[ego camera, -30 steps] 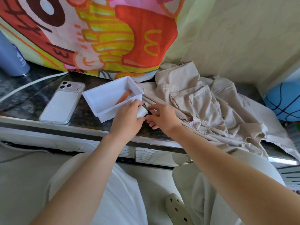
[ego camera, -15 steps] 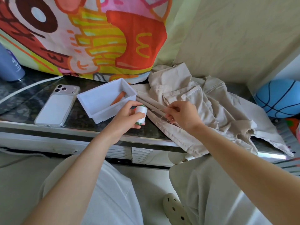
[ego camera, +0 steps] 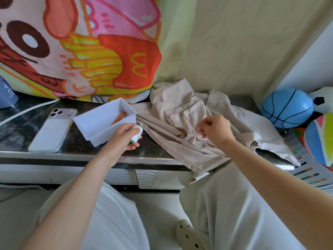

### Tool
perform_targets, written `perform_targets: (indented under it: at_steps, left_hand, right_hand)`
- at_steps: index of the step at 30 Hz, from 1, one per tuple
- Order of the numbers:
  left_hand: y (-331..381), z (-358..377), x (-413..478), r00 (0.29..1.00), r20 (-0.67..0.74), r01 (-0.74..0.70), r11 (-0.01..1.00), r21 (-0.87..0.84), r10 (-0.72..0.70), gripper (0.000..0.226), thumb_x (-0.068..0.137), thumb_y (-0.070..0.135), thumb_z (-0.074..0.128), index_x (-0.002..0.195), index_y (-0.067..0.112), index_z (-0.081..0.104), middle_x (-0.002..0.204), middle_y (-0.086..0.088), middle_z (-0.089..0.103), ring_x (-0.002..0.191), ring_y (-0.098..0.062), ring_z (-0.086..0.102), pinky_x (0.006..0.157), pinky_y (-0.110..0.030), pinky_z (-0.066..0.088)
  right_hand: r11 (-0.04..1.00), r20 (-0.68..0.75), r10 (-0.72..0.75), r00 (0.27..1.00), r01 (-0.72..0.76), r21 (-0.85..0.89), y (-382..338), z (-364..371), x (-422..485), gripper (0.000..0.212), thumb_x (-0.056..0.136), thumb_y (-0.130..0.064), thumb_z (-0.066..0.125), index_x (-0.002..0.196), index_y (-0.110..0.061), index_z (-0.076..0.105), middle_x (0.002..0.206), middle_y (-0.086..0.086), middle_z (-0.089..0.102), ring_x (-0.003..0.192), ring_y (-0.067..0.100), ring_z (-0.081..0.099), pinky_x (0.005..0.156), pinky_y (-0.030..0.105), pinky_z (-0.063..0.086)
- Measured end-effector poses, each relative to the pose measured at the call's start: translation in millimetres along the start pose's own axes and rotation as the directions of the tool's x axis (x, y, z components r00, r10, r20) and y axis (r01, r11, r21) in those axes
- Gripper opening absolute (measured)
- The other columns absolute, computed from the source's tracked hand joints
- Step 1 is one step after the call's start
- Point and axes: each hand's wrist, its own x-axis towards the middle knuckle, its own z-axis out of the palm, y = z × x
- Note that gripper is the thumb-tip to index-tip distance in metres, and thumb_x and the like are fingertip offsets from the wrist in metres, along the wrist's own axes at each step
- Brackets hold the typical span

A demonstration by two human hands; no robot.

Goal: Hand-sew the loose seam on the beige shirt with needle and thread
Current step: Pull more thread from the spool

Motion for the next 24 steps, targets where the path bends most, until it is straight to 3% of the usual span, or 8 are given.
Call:
perform_targets:
  at_steps: [3,6,11,14,17,21,24]
  left_hand:
    - [-0.1,1.2,-0.3,1.0,-0.026,-0.012,1.0,-0.025,0.011,0.019,0.097,0.02,0.051,0.115,0.014,0.056,0.095,-0.011,0.063,0.069,-0.019,0.055,0.065,-0.027,0.048]
    - [0.4,3.5,-2.1,0.999,-0.032,-0.027,0.999,-0.032,0.026,0.019,0.098,0.018,0.048,0.115,0.013,0.055,0.093,-0.011,0.063,0.066,-0.018,0.054,0.062,-0.026,0.047]
    - [2.3,5.8,-4.5,0.998,0.023,-0.06,0.997,-0.041,0.061,0.017,0.1,0.021,0.044,0.11,0.016,0.056,0.088,-0.011,0.065,0.061,-0.019,0.051,0.062,-0.03,0.045]
    - [5.1,8.6,-8.0,0.994,0.062,-0.089,0.993,-0.081,0.094,0.017,0.1,0.022,0.043,0.103,0.016,0.058,0.081,-0.009,0.067,0.061,-0.02,0.049,0.061,-0.032,0.043]
    - [6.6,10.1,-12.1,0.986,0.12,-0.105,0.99,-0.091,0.116,0.023,0.101,0.023,0.039,0.101,0.011,0.059,0.077,-0.009,0.064,0.06,-0.02,0.047,0.062,-0.031,0.043]
    - [5.6,9.6,-13.8,0.973,0.191,-0.118,0.99,-0.074,0.13,0.03,0.101,0.024,0.037,0.104,0.005,0.06,0.077,-0.007,0.058,0.061,-0.017,0.047,0.066,-0.03,0.043]
    - [6.4,8.5,-15.1,0.971,0.201,-0.118,0.99,-0.081,0.132,0.028,0.101,0.023,0.037,0.103,0.005,0.059,0.074,-0.005,0.058,0.06,-0.016,0.046,0.067,-0.03,0.043]
  right_hand:
    - [1.0,0.036,-0.008,0.999,0.007,0.019,2.6,-2.2,-4.9,0.016,0.09,0.003,0.051,0.09,0.009,0.067,0.071,0.012,0.064,0.051,0.008,0.057,0.06,0.025,0.057]
    - [0.992,0.088,-0.019,0.996,0.008,0.128,-5.8,-1.1,-12.4,0.027,0.092,0.001,0.053,0.12,0.001,0.054,0.072,0.009,0.062,0.042,-0.003,0.053,0.047,0.011,0.048]
    - [0.957,0.13,-0.226,0.965,0.196,0.213,-36.0,7.4,-27.5,0.042,0.091,-0.006,0.059,0.129,-0.007,0.044,0.067,0.002,0.065,0.048,0.003,0.055,0.055,0.018,0.051]
    - [0.937,0.307,-0.221,0.926,0.114,0.331,-51.6,19.2,-32.9,0.049,0.091,-0.007,0.06,0.135,-0.003,0.041,0.068,0.004,0.065,0.051,0.006,0.058,0.055,0.02,0.053]
    - [0.945,0.503,-0.157,0.85,-0.018,0.325,-60.6,34.2,-38.6,0.057,0.091,-0.006,0.06,0.141,0.0,0.034,0.068,0.006,0.063,0.048,0.003,0.057,0.053,0.019,0.053]
    - [0.963,0.612,-0.114,0.782,-0.065,0.262,-61.6,55.9,-41.6,0.048,0.092,-0.006,0.059,0.136,0.001,0.043,0.069,0.007,0.062,0.046,0.001,0.056,0.053,0.017,0.053]
    - [0.973,0.602,-0.105,0.791,-0.045,0.228,-61.3,62.3,-39.7,0.018,0.092,-0.008,0.059,0.103,0.006,0.064,0.067,0.005,0.062,0.048,0.001,0.057,0.054,0.016,0.054]
